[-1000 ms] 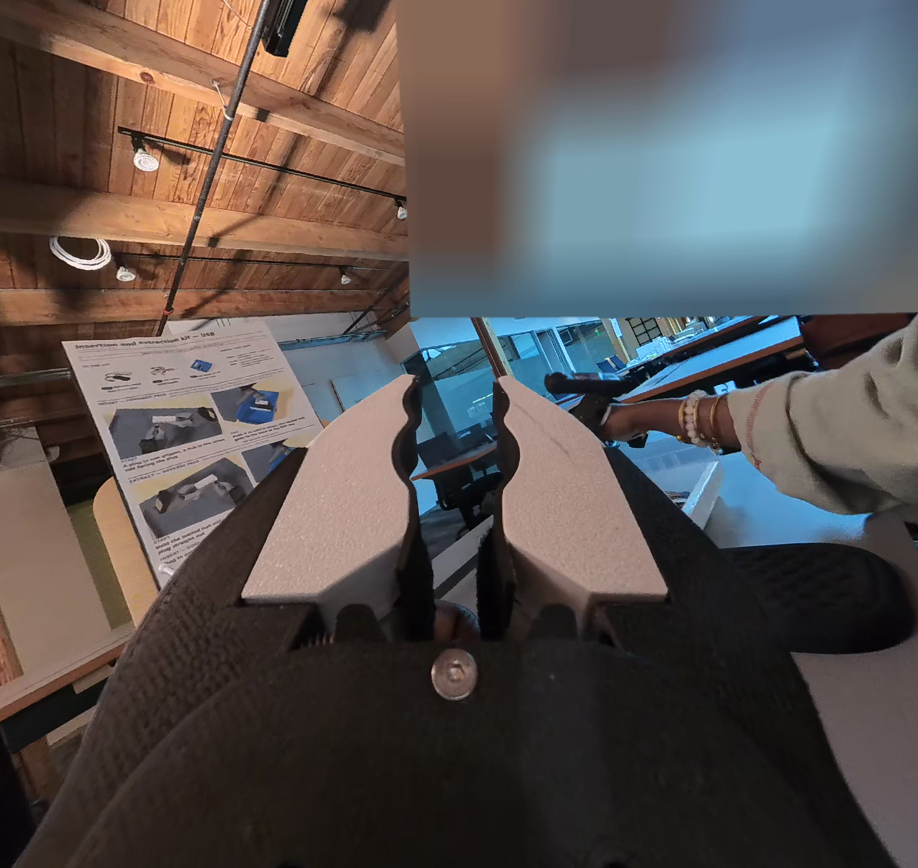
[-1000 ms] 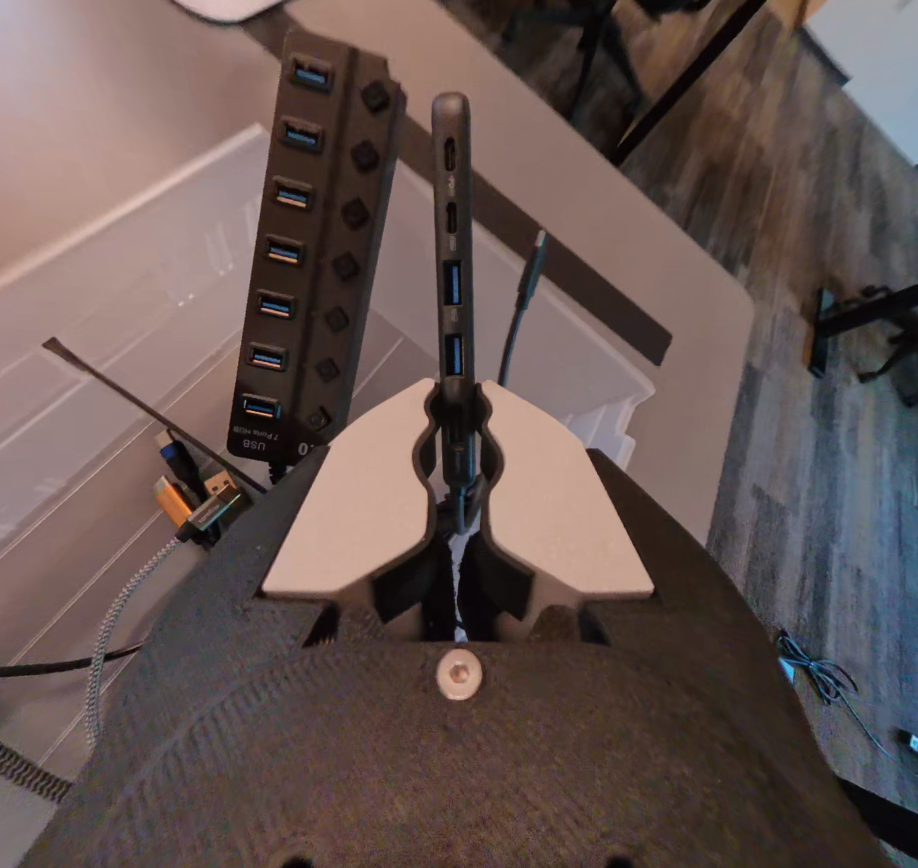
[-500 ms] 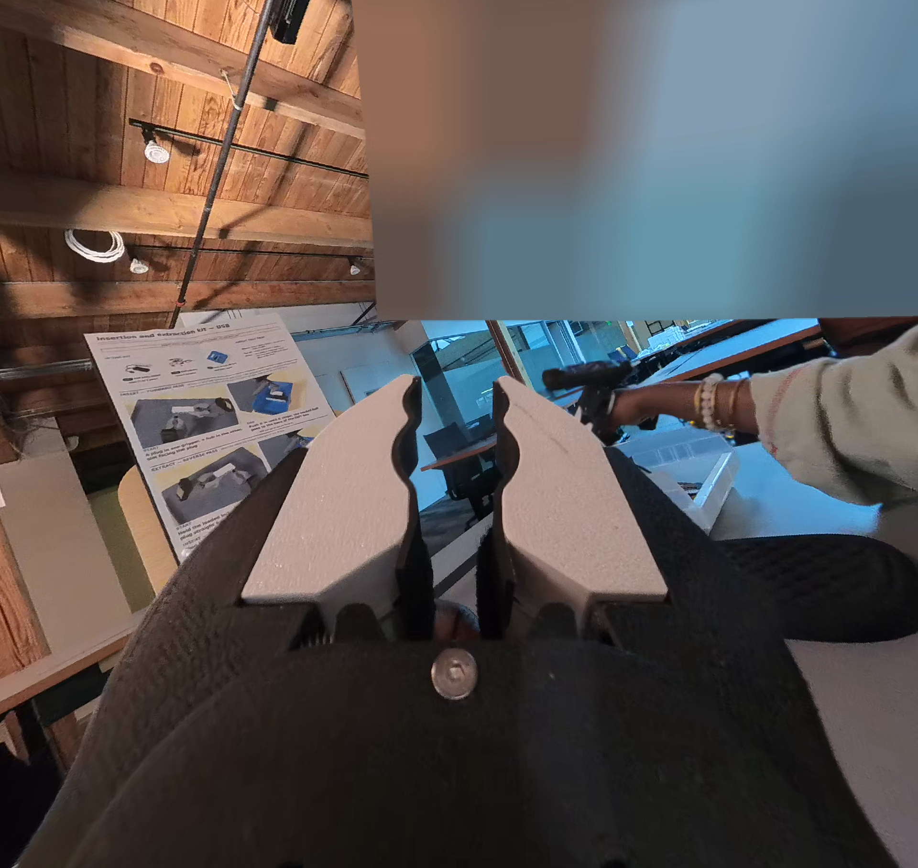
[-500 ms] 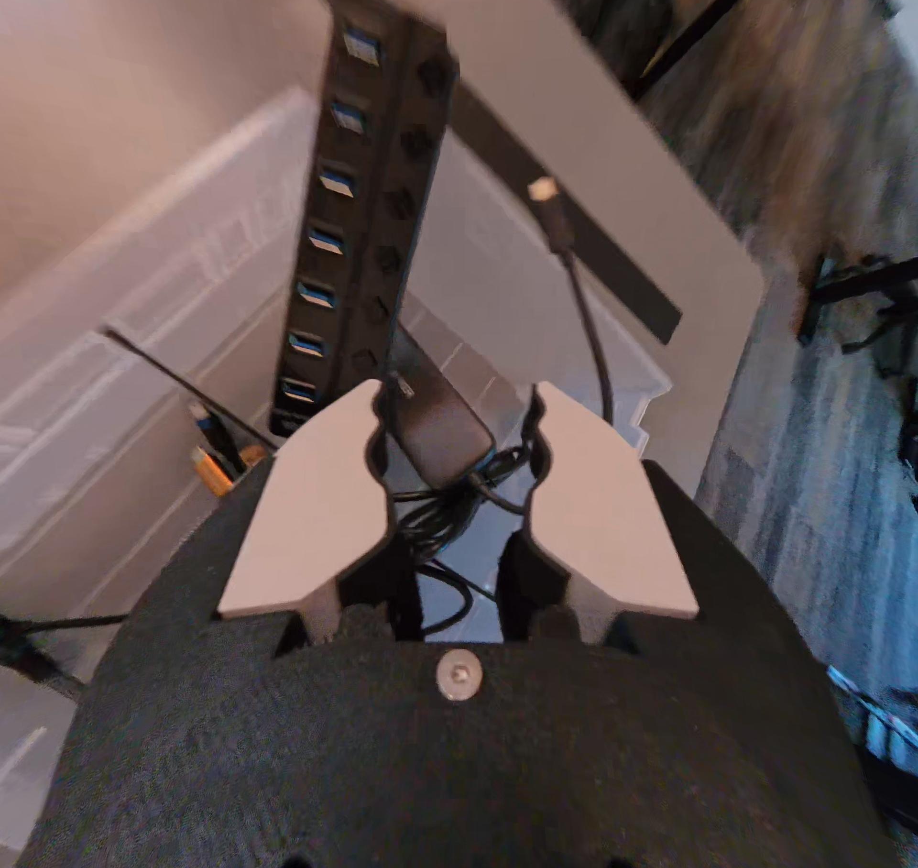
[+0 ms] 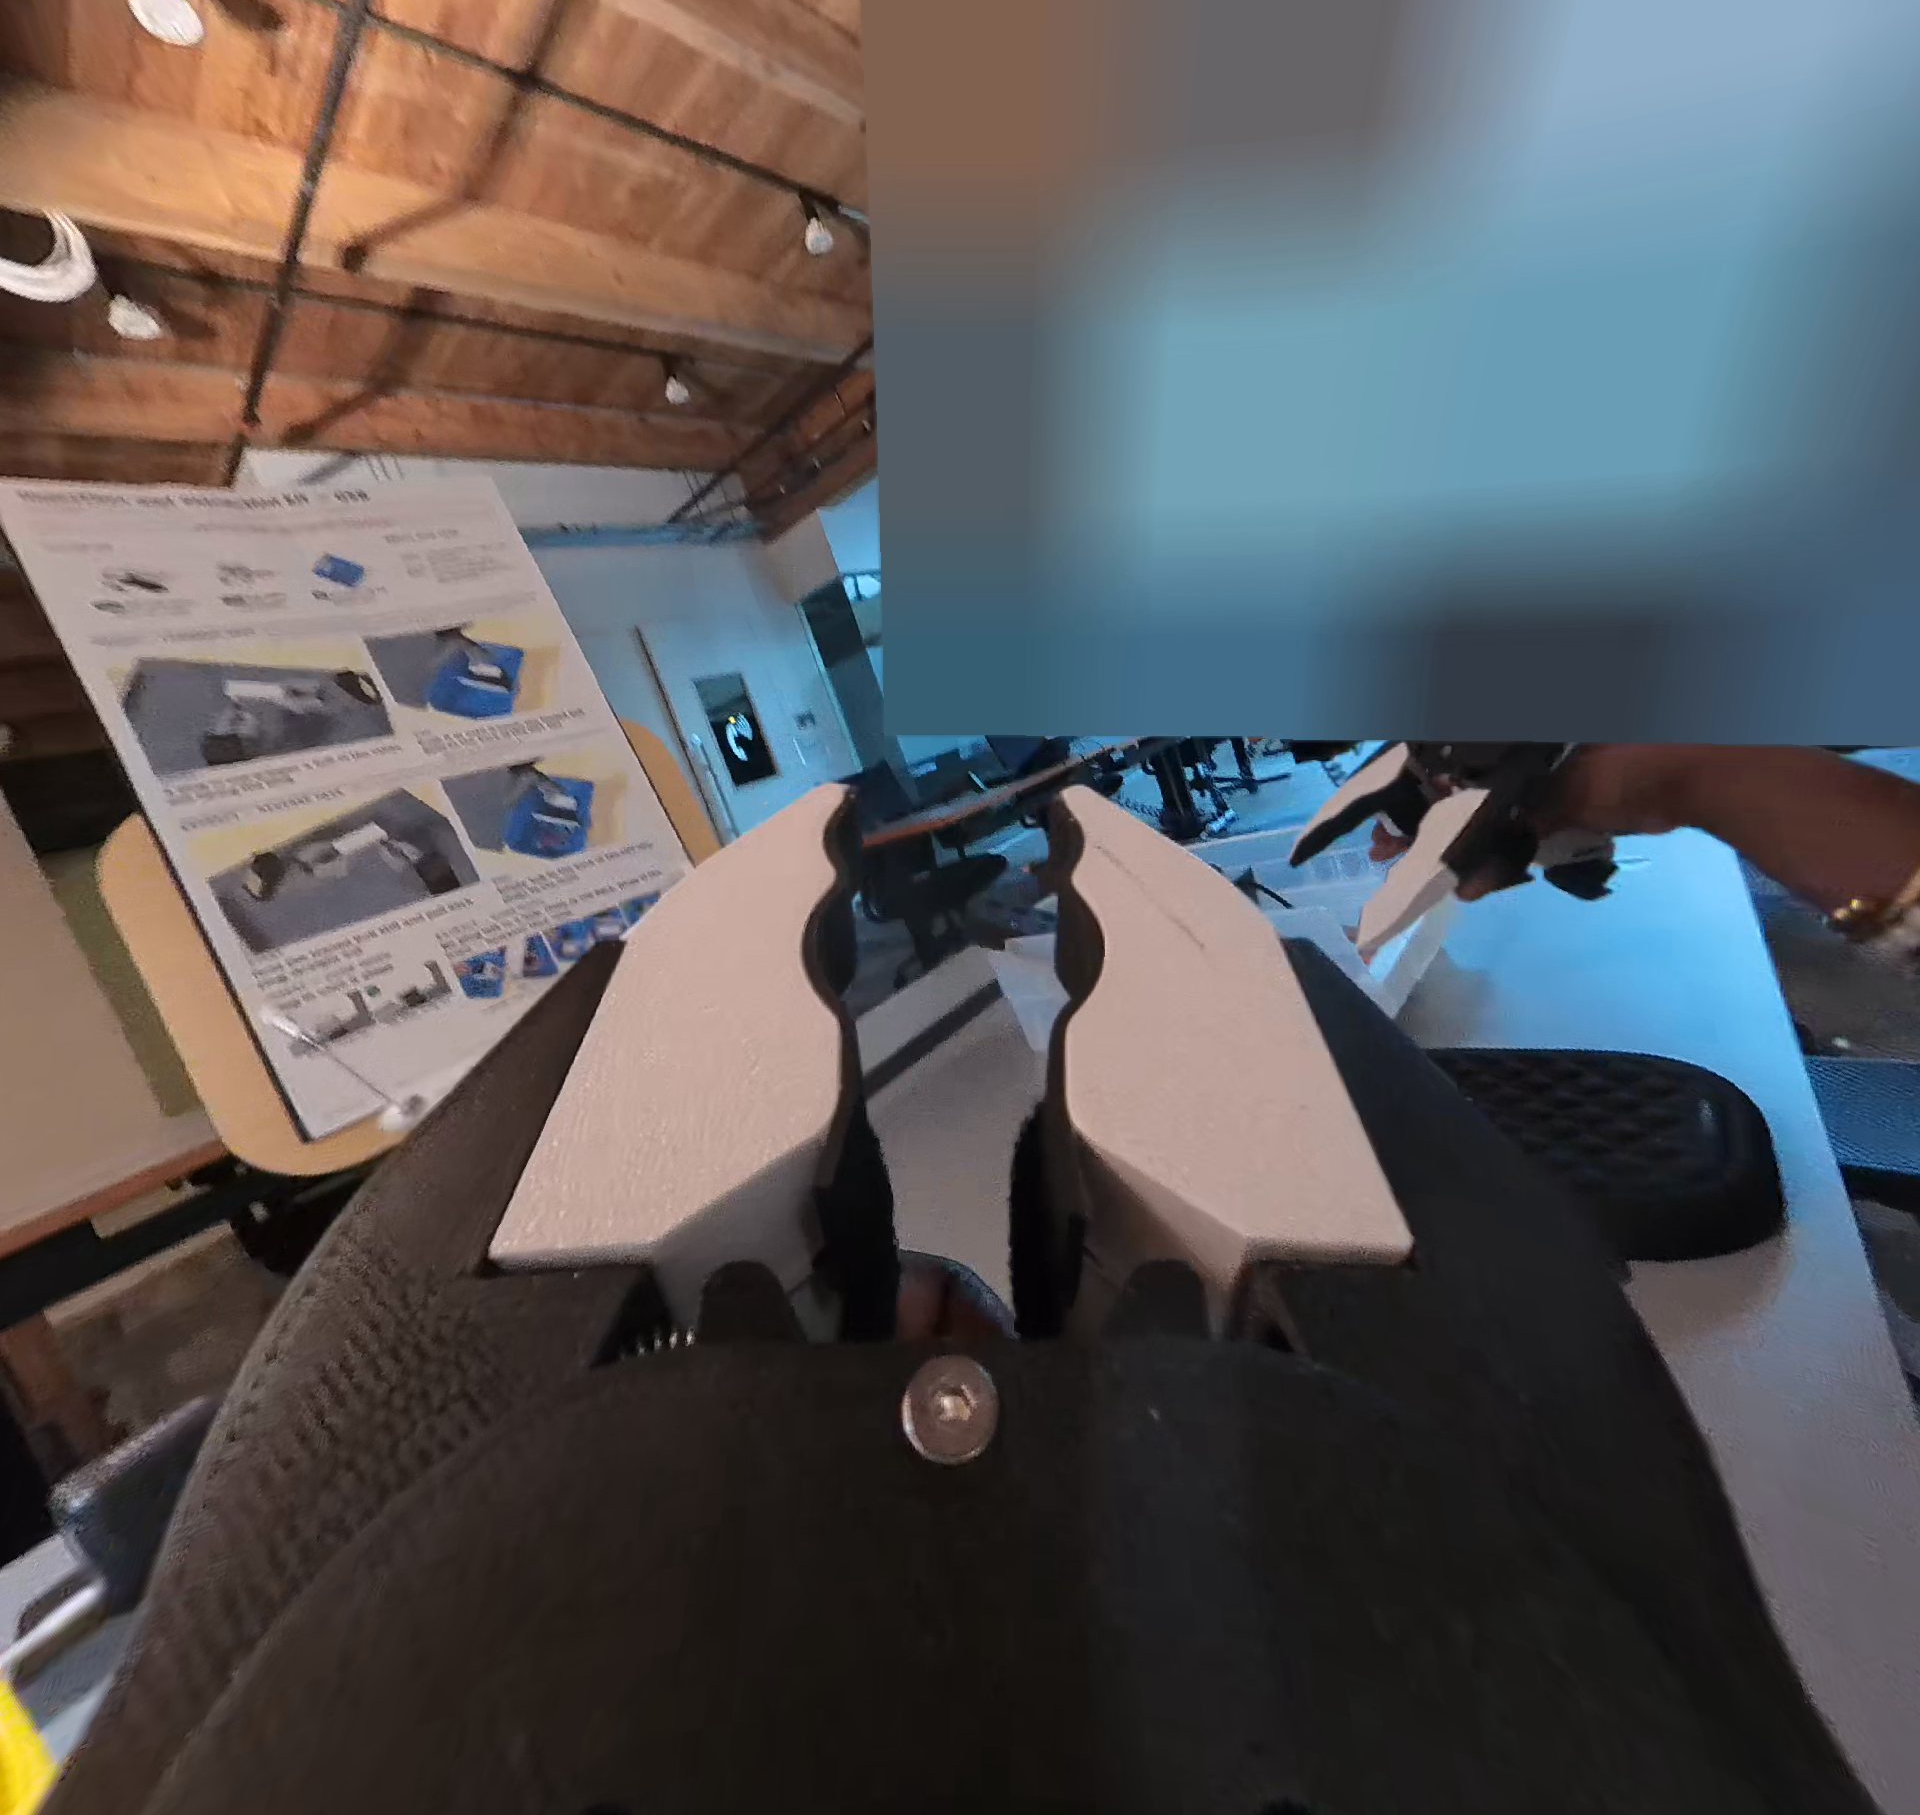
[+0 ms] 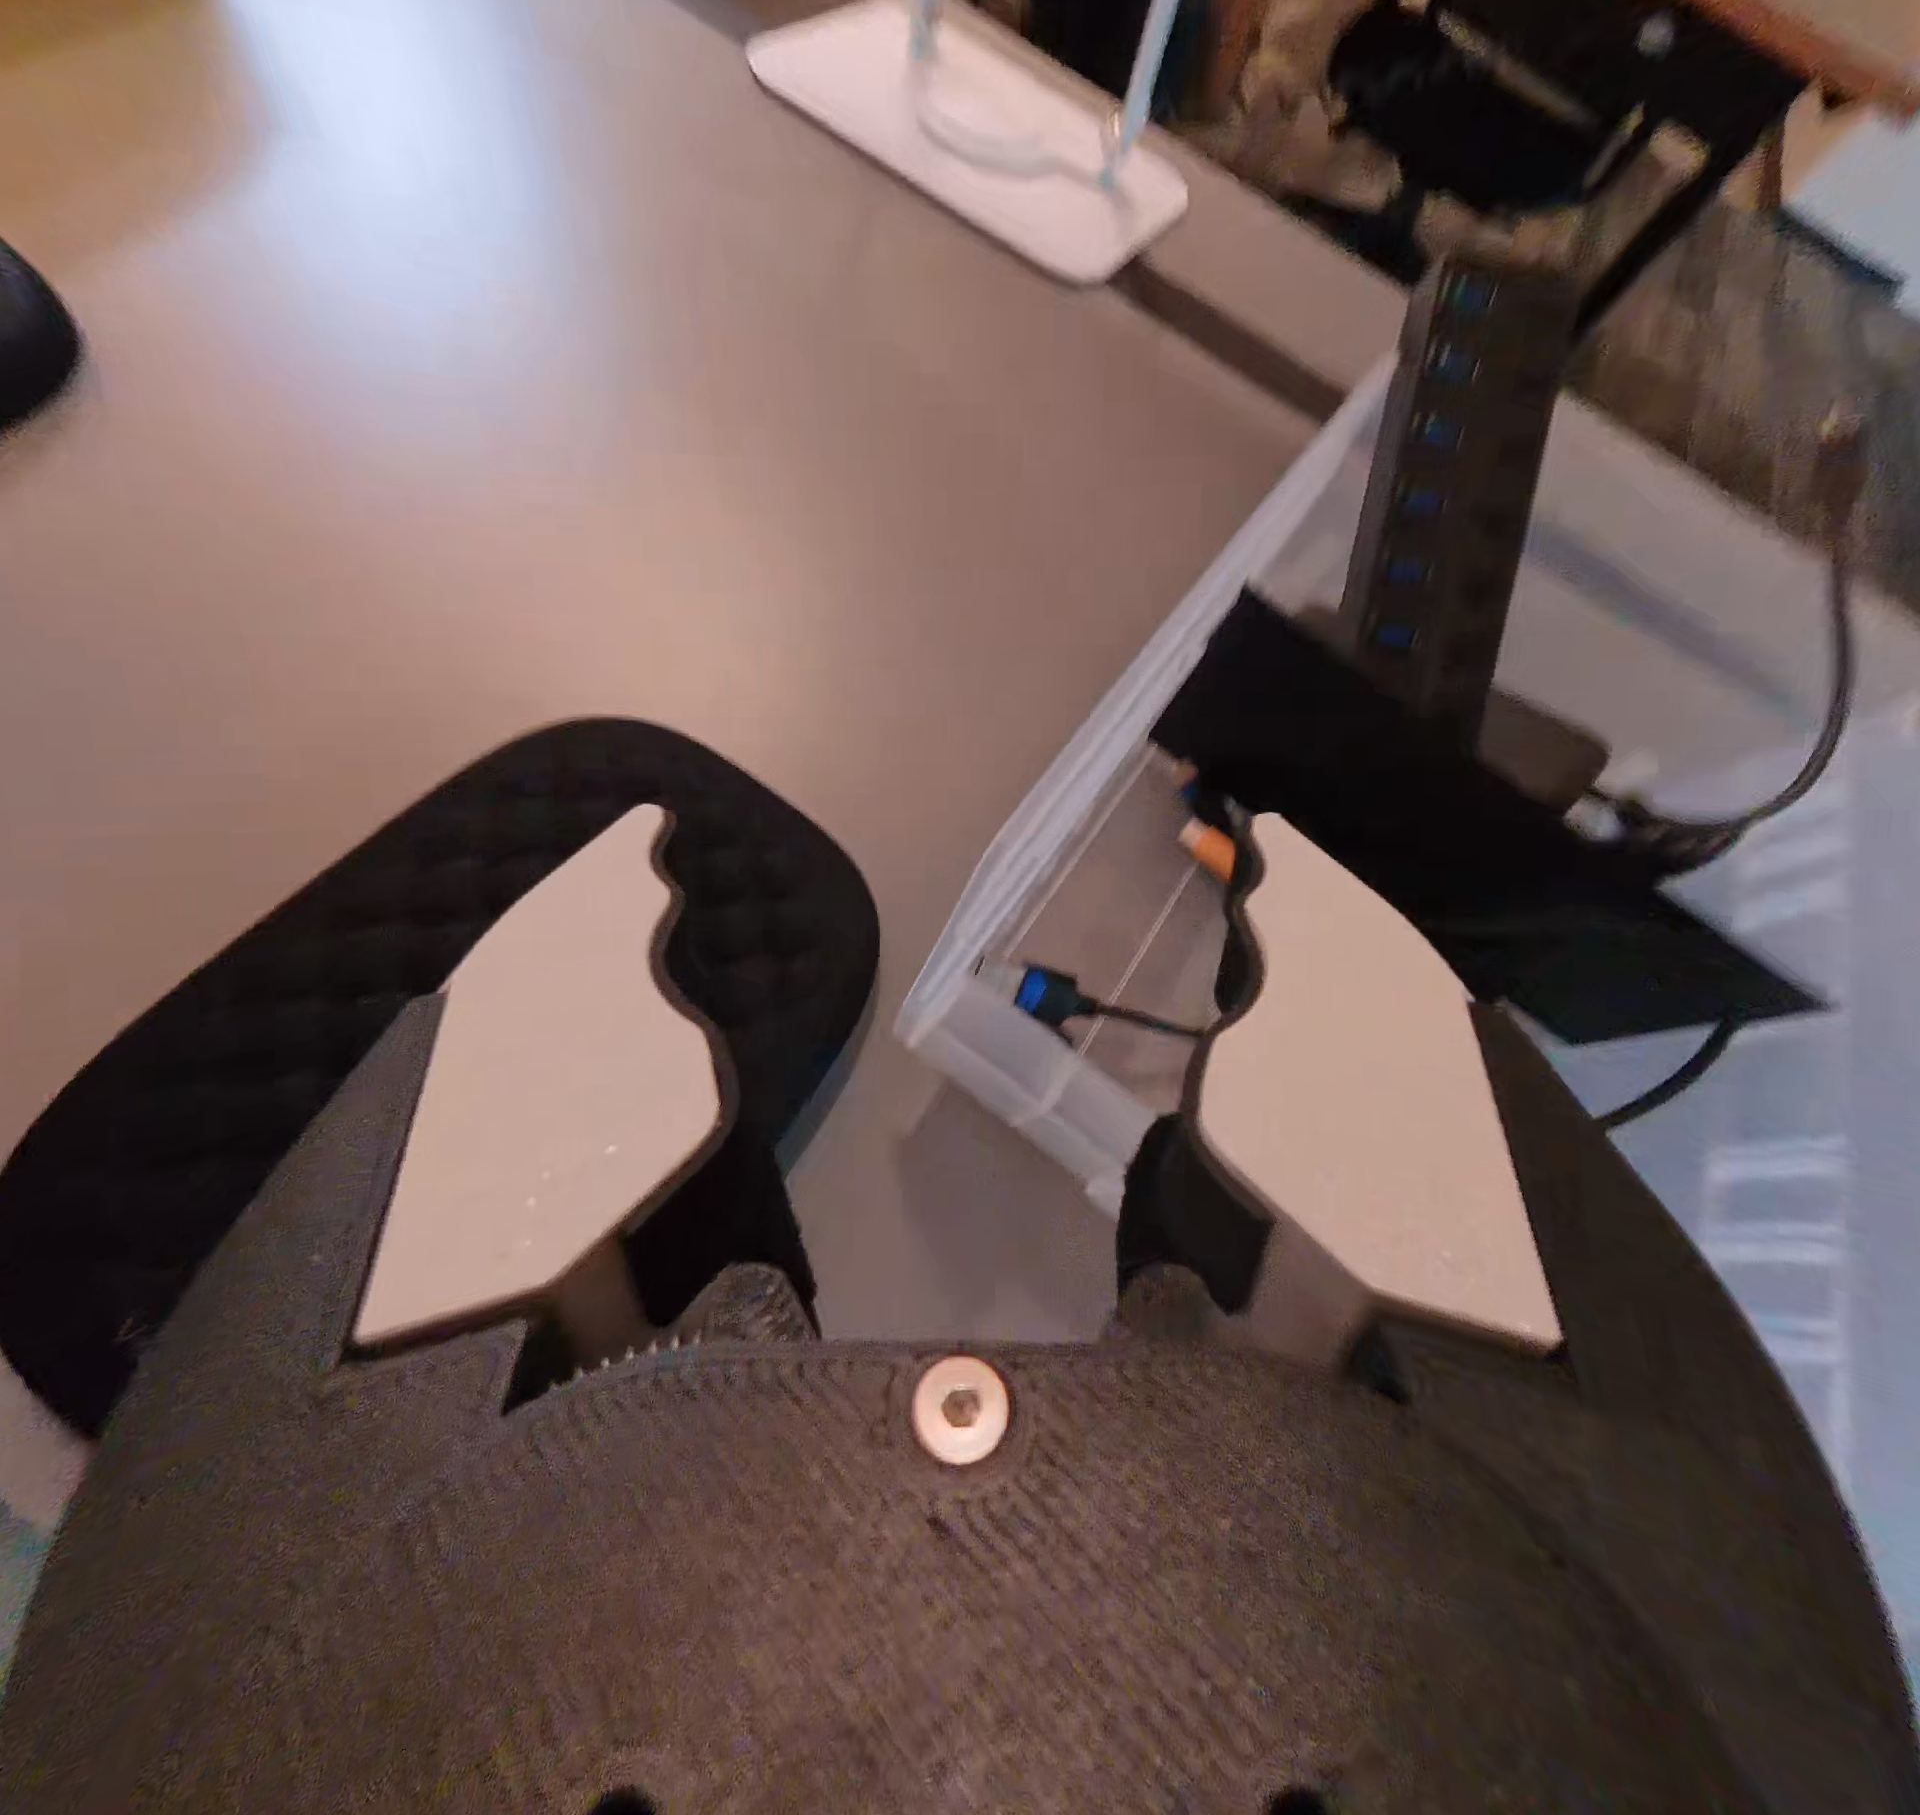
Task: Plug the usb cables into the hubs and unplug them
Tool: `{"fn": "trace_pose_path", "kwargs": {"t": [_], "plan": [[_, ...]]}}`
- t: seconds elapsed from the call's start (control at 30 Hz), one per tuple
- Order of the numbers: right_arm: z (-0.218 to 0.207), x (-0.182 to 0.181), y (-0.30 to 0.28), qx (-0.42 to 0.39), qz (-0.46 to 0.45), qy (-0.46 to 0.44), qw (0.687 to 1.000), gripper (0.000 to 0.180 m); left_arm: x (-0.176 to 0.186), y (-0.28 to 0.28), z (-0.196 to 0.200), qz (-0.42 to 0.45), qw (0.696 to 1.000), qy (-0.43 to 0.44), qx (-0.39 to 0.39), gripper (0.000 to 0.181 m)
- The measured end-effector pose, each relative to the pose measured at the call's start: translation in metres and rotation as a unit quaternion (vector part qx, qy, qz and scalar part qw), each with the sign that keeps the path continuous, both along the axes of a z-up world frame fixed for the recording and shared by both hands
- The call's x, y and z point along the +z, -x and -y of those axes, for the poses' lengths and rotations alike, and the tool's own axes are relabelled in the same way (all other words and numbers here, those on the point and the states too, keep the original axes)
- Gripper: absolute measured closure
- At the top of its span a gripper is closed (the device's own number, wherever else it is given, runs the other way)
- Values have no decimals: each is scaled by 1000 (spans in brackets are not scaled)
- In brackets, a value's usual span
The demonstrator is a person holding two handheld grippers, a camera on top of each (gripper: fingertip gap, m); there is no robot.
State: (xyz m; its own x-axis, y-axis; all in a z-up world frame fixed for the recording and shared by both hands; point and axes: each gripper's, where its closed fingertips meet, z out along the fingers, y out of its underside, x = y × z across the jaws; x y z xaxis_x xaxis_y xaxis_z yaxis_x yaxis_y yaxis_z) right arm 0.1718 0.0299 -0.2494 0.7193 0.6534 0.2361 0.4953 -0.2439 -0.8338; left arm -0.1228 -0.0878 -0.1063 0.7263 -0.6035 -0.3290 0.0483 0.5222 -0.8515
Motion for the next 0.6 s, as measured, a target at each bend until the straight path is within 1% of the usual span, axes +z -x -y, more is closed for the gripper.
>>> {"fn": "trace_pose_path", "kwargs": {"t": [0.07, 0.13, 0.17, 0.2, 0.23, 0.3, 0.33, 0.4, 0.5, 0.6], "plan": [[-5, -22, 1, -12, 15, 23, 1000, 86, -4, -4, -3, -4, 1000, 19, -7, 143], [-15, -35, 5, -25, 32, 26, 999, 89, -7, -8, -4, -9, 999, 35, -12, 138], [-17, -41, 9, -18, 45, 30, 998, 95, -9, -9, -5, -14, 999, 44, -12, 135], [-18, -46, 12, -12, 58, 31, 998, 107, -12, -10, -7, -20, 998, 55, -7, 130], [-22, -48, 9, -26, 75, 20, 997, 115, -15, -10, -9, -28, 997, 67, -1, 127], [-33, -45, 2, -46, 102, -22, 993, 146, -25, -13, -17, -43, 995, 95, 0, 122], [-36, -44, 5, -41, 96, -26, 994, 151, -31, -16, -19, -49, 993, 112, -7, 121], [-40, -44, 14, -38, 78, -14, 996, 149, -42, -22, -23, -50, 989, 139, -23, 120], [-48, -45, 27, -38, 129, -19, 991, 149, -45, -37, -22, -53, 988, 139, -43, 120], [-57, -45, 47, -37, 144, -10, 989, 147, -50, -47, -21, -76, 987, 138, -41, 120]]}}
